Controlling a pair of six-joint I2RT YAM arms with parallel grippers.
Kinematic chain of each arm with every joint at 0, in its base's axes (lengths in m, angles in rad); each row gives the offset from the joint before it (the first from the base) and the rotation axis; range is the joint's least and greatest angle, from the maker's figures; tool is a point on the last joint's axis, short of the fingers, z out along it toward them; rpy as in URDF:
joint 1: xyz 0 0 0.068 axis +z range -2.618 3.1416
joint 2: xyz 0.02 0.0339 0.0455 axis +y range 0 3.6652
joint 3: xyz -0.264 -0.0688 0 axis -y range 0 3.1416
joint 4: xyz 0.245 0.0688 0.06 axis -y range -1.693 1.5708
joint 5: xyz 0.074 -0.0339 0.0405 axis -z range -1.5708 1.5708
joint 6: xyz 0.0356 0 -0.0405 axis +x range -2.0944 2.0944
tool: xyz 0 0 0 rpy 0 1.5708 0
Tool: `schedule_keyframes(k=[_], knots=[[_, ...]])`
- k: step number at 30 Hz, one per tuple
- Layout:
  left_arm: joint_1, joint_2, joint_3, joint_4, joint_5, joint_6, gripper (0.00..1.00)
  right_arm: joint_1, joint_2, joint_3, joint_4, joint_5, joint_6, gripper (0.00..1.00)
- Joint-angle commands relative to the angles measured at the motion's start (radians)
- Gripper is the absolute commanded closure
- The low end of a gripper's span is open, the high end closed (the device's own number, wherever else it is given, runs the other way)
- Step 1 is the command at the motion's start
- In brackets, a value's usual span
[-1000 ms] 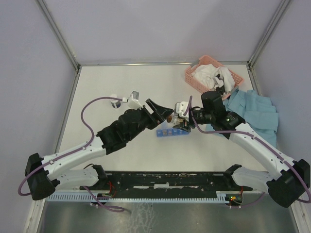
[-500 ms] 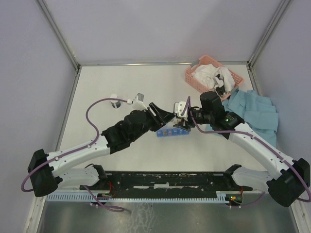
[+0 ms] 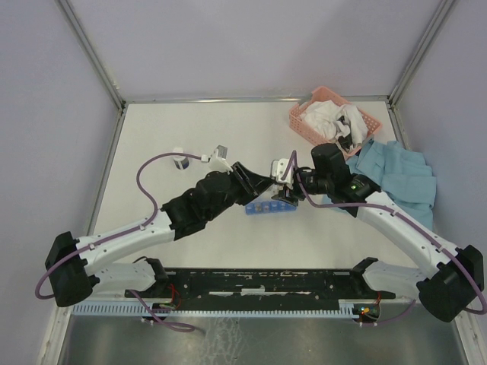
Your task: Sort the pills into containers
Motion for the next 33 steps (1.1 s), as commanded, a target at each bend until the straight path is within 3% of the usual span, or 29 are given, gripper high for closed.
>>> schedule_keyframes(k=[1, 8, 14, 18, 20, 21, 24, 29, 33], knots=[[-0.008, -0.012, -0.025, 0.154, 0.113, 0.228, 0.97, -0.011, 0.012, 0.057, 0.026, -0.106, 0.096, 0.95], [0.002, -0.096, -0.170, 0.387, 0.387, 0.682, 0.97, -0.054, 0.016, 0.066, 0.080, -0.313, 0.275, 0.96], [0.023, -0.116, -0.091, 0.182, 0.586, 1.090, 0.97, -0.058, 0.049, 0.068, 0.117, -0.427, 0.353, 0.97], [0.031, -0.105, -0.048, 0.101, 0.691, 1.234, 0.97, -0.058, 0.061, 0.064, 0.134, -0.461, 0.375, 0.97], [0.036, -0.104, -0.036, 0.089, 0.660, 1.237, 0.96, -0.057, 0.059, 0.062, 0.131, -0.451, 0.369, 0.97], [0.041, -0.112, -0.038, 0.092, 0.636, 1.225, 0.89, -0.058, 0.056, 0.062, 0.126, -0.441, 0.355, 0.97], [0.045, -0.171, -0.075, 0.122, 0.553, 1.136, 0.53, -0.058, 0.049, 0.062, 0.112, -0.413, 0.328, 0.97], [0.045, -0.357, -0.229, 0.267, 0.453, 0.936, 0.20, -0.058, 0.039, 0.063, 0.086, -0.395, 0.281, 0.97], [0.046, -0.411, -0.283, 0.366, 0.332, 0.715, 0.14, -0.056, 0.029, 0.057, 0.081, -0.388, 0.258, 0.97]])
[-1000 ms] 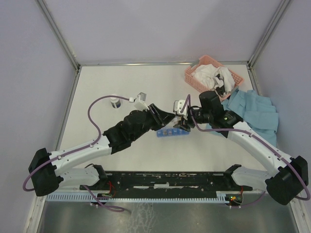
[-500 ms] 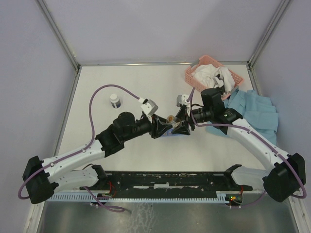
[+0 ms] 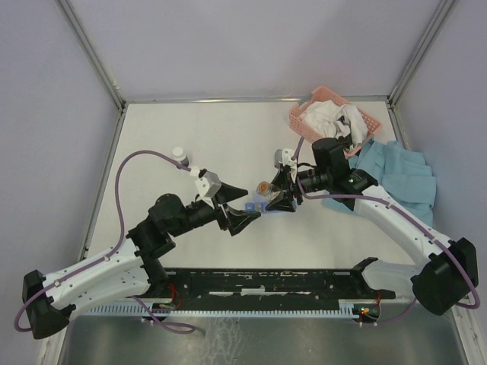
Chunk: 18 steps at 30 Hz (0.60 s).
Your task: Sort the pills into containers
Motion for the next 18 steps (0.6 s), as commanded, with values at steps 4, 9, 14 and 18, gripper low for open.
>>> schedule_keyframes(k=[4, 9, 14, 18], knots=[[-0.003, -0.008, -0.011, 0.174, -0.272, -0.466, 0.08, 0.002, -0.028, 0.040, 0.039, 0.008, -0.048, 0.95], [-0.004, 0.103, 0.097, 0.054, -0.329, -0.595, 0.10, 0.002, -0.027, 0.040, 0.030, 0.032, -0.061, 0.94], [-0.008, 0.169, 0.153, 0.010, -0.348, -0.629, 0.11, 0.003, -0.020, 0.042, 0.020, 0.041, -0.073, 0.93], [-0.012, 0.213, 0.186, -0.021, -0.354, -0.637, 0.12, 0.003, -0.016, 0.044, 0.017, 0.046, -0.077, 0.93]])
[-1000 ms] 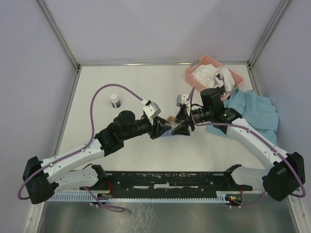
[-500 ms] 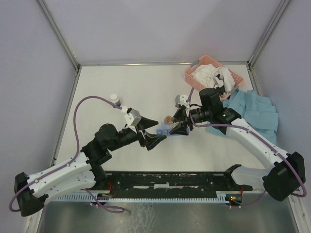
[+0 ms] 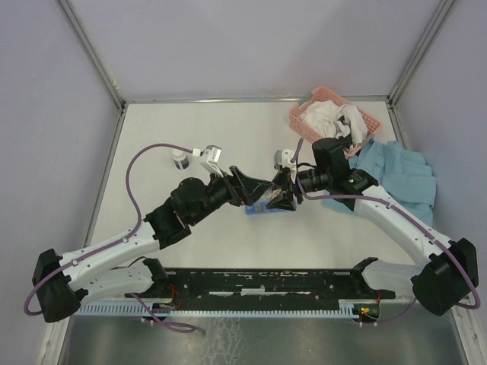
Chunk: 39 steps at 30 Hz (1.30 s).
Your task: Sort the pills into containers
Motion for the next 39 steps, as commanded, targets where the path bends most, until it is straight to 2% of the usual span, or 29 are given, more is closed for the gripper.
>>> schedule_keyframes(k=[1, 8, 20, 24, 28, 29, 31, 33, 39], knots=[[-0.012, 0.038, 0.080, -0.027, -0.041, -0.068, 0.13, 0.002, -0.013, 0.044, 0.021, 0.005, -0.020, 0.93], [-0.018, 0.074, 0.115, -0.071, -0.019, -0.084, 0.29, 0.002, -0.011, 0.044, 0.019, 0.017, -0.024, 0.93], [-0.037, 0.108, 0.163, -0.156, -0.039, -0.077, 0.37, 0.002, 0.000, 0.049, 0.013, 0.040, -0.026, 0.93], [-0.042, 0.125, 0.180, -0.180, -0.037, -0.066, 0.51, 0.003, 0.005, 0.051, 0.008, 0.047, -0.027, 0.93], [-0.044, 0.139, 0.197, -0.205, -0.038, -0.052, 0.73, 0.003, 0.006, 0.052, 0.007, 0.050, -0.028, 0.90], [-0.044, 0.138, 0.198, -0.208, -0.042, -0.049, 0.78, 0.002, 0.006, 0.052, 0.007, 0.052, -0.026, 0.87], [-0.044, 0.130, 0.193, -0.212, -0.063, -0.045, 0.88, 0.002, 0.007, 0.052, 0.007, 0.056, -0.022, 0.74], [-0.044, 0.116, 0.184, -0.211, -0.079, -0.041, 0.95, 0.002, 0.006, 0.049, 0.012, 0.060, -0.014, 0.54], [-0.044, 0.084, 0.157, -0.205, -0.106, -0.041, 0.97, 0.001, 0.003, 0.044, 0.030, 0.070, 0.013, 0.09]])
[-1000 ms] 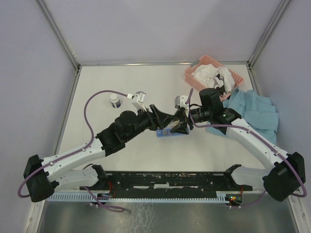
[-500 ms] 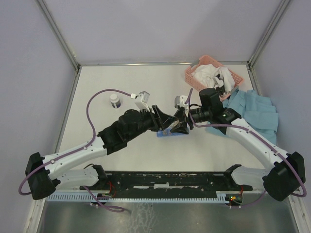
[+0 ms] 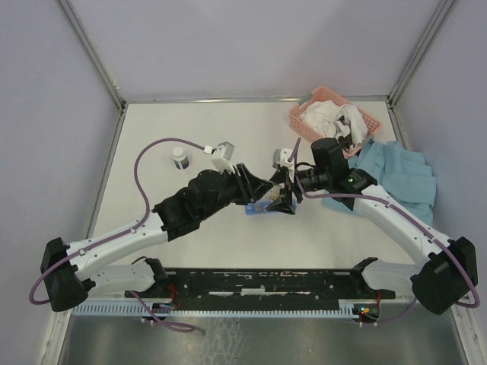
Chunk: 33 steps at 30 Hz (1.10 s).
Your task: Sort the pills into containers
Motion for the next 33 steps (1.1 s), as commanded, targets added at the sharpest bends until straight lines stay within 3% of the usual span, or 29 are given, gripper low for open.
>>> schedule_keyframes(k=[1, 2, 7, 14, 21, 27, 33], knots=[[-0.006, -0.041, 0.001, 0.019, -0.048, 0.014, 0.97, 0.002, -0.006, 0.040, 0.046, 0.015, 0.020, 0.04], [-0.007, -0.042, -0.002, 0.019, -0.049, 0.015, 0.97, 0.001, -0.005, 0.041, 0.046, 0.015, 0.021, 0.00], [-0.007, -0.044, -0.008, -0.010, -0.097, 0.037, 0.97, 0.001, -0.008, 0.044, 0.040, 0.015, 0.022, 0.00], [0.055, -0.041, -0.026, -0.208, -0.305, 0.104, 0.97, 0.000, -0.014, 0.090, -0.062, 0.018, -0.053, 0.00], [0.287, -0.036, -0.072, -0.334, -0.360, 0.194, 0.97, 0.000, 0.000, 0.104, -0.095, 0.036, -0.078, 0.01], [0.460, 0.028, -0.084, -0.347, -0.456, 0.263, 0.97, -0.001, 0.010, 0.104, -0.097, 0.042, -0.083, 0.00], [0.608, 0.133, -0.045, -0.329, -0.449, 0.305, 0.97, 0.000, 0.011, 0.100, -0.095, 0.041, -0.085, 0.00]])
